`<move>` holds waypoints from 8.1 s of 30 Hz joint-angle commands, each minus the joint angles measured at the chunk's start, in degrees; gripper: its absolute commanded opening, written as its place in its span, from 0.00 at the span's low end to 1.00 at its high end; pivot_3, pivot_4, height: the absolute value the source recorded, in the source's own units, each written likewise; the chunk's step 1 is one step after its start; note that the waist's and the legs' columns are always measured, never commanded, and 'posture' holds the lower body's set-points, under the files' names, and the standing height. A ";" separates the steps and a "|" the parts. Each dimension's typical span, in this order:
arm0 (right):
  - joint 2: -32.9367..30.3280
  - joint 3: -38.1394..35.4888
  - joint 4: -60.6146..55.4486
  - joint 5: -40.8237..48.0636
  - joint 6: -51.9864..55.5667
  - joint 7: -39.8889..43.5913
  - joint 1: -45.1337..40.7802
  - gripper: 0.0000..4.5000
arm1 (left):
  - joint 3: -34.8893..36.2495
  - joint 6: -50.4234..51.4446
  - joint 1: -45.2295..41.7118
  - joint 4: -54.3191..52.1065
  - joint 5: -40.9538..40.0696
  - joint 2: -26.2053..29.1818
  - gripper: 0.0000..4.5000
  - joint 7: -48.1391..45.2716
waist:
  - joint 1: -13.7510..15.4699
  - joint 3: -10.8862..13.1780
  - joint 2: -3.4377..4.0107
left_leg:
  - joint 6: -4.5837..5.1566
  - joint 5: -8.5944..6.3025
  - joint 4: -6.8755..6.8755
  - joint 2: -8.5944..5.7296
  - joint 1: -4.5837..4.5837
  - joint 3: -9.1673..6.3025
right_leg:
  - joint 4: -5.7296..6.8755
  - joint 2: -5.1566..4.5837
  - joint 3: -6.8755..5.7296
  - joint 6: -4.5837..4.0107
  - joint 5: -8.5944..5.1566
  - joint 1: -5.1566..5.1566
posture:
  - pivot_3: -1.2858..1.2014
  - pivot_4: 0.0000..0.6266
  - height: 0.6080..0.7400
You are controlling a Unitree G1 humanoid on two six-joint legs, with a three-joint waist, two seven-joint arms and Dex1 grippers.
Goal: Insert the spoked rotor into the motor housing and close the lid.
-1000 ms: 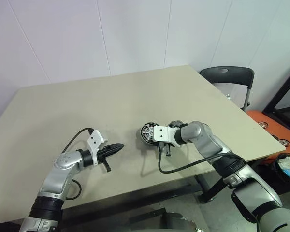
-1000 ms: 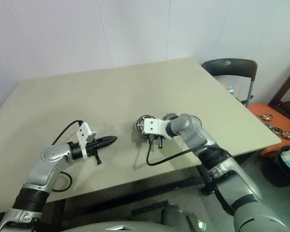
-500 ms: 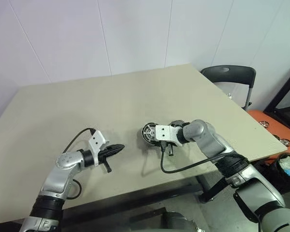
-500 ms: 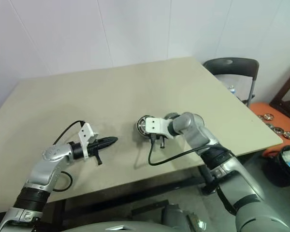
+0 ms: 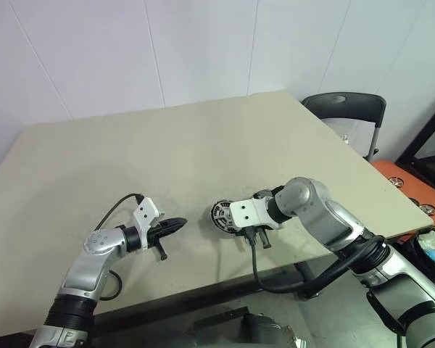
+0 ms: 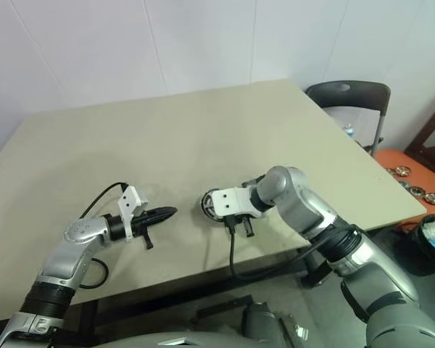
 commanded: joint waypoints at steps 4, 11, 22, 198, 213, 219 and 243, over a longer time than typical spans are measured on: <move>-0.60 1.68 -1.54 -1.16 -7.68 4.05 -5.82 0.01 | 0.64 -0.38 -1.20 -1.40 -0.63 0.72 0.00 -0.47 | -0.25 0.00 0.00 | -0.02 0.01 0.00 0.00 0.04 0.03 | 0.01 0.02 -0.01 -0.01 0.01 -0.04 | 0.52 0.00 1.00; -0.67 2.41 0.70 -1.22 -13.47 7.73 -8.56 0.01 | 1.41 3.00 -0.29 -9.15 -4.85 2.93 0.00 -3.65 | -0.12 0.00 -0.05 | -0.09 0.05 0.01 0.02 0.03 0.06 | 0.03 0.02 -0.01 -0.06 0.04 0.01 | 0.52 0.00 1.00; 4.40 -4.29 6.98 4.06 -10.37 6.38 -12.63 0.01 | 1.38 3.74 -0.47 -11.87 -5.62 6.69 0.00 -4.65 | -0.27 0.00 -0.05 | -0.15 0.08 0.03 0.03 0.05 0.07 | 0.08 0.04 0.00 -0.15 0.09 0.01 | 0.52 0.00 1.00; 12.14 -9.20 28.61 13.43 4.43 -17.53 4.90 0.73 | -11.41 -7.13 -17.97 16.40 6.48 -8.52 0.00 -4.65 | 1.29 -0.71 -0.09 | -0.04 0.01 -0.03 0.12 1.91 -0.04 | -0.03 0.02 -0.21 -0.12 0.06 1.93 | 0.52 0.00 1.00; 13.03 -13.57 26.51 16.56 4.20 -19.73 4.46 1.00 | -20.86 -3.45 -20.02 22.21 16.66 -3.95 0.00 -10.20 | 1.21 -1.38 0.34 | 0.42 -0.32 -0.10 0.12 2.78 -0.17 | 0.02 -0.03 -0.24 0.45 -0.53 2.68 | 0.52 0.00 1.00; 12.09 -15.10 26.55 18.23 5.41 -17.87 4.22 1.00 | -20.51 -3.47 -20.07 21.80 16.34 -4.38 0.00 -10.24 | 1.22 -1.37 0.34 | 0.41 -0.33 -0.10 0.14 2.80 -0.18 | 0.05 -0.01 -0.24 0.46 -0.54 2.67 | 0.52 0.00 1.00; 11.51 -29.39 23.48 34.99 46.56 -21.89 4.87 1.00 | -20.14 -4.17 -19.75 20.60 16.22 -4.70 0.00 -10.69 | 1.22 -1.23 0.31 | 0.48 -0.43 -0.13 0.21 2.74 -0.20 | 0.01 -0.02 -0.24 0.59 -0.70 2.61 | 0.52 0.00 1.00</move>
